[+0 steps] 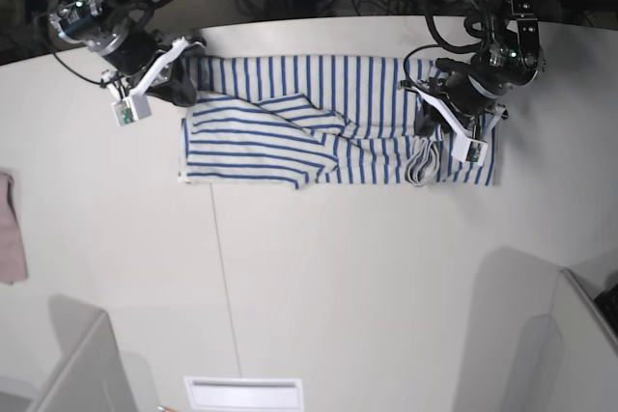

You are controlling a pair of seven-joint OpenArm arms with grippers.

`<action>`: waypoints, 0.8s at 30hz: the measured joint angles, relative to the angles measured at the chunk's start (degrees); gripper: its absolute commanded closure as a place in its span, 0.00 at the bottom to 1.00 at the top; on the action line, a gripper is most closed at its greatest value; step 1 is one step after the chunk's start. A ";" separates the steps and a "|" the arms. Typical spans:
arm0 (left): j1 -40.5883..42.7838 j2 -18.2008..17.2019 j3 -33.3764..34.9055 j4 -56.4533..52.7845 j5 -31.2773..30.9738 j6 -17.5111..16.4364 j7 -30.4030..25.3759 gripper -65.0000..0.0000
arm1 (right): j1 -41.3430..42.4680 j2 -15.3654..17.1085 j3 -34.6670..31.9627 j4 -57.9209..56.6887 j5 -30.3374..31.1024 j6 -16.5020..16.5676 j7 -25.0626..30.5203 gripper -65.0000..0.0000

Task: Fold the T-shirt properly
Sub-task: 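Press the folded end flat with the left gripper, then release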

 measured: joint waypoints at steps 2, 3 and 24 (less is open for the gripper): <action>-0.11 0.00 0.33 0.00 -0.07 0.00 0.02 0.64 | 0.00 0.00 0.00 0.00 0.00 0.00 0.00 1.00; -0.15 0.13 0.37 0.00 -0.33 -0.04 0.00 0.58 | 0.00 0.00 0.00 0.00 0.00 0.00 0.00 1.00; -1.81 -0.28 4.39 0.35 -0.81 0.13 -0.33 0.47 | 1.55 -0.35 5.92 -0.04 0.31 0.04 -0.24 1.00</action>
